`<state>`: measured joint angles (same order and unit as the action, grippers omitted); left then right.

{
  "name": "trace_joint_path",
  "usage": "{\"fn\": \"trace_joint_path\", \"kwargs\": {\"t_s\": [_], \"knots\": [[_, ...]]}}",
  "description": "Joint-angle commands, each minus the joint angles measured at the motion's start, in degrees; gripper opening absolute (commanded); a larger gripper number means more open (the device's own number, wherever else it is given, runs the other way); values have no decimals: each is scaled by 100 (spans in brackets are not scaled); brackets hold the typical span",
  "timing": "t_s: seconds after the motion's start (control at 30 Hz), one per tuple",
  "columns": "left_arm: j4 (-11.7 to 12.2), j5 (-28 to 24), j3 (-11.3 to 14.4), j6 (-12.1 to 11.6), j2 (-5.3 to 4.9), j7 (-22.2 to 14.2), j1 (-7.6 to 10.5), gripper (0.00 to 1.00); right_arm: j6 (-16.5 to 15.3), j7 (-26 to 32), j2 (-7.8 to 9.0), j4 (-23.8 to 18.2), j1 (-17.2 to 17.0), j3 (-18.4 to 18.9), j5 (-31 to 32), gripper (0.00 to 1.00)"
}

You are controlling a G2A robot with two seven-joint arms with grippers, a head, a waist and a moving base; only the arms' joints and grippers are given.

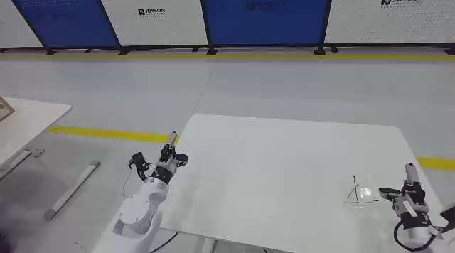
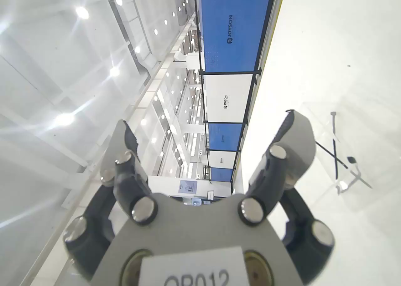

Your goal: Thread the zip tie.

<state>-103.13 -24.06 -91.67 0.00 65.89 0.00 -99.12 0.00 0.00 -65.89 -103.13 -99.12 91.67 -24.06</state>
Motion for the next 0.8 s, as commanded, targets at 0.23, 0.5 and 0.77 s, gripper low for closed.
{"fn": "trace_joint_path", "kwargs": {"t_s": [0.23, 0.5, 0.77], "knots": [[0, 0, 0, 0, 0, 0, 0, 100, 39, 979, 61, -80, -25, 222, 239, 100], [0, 0, 0, 0, 0, 0, 0, 100, 393, 1990, 150, -55, 48, 496, 581, 100], [0, 0, 0, 0, 0, 0, 0, 100, 393, 1990, 150, -55, 48, 496, 581, 100]]}}
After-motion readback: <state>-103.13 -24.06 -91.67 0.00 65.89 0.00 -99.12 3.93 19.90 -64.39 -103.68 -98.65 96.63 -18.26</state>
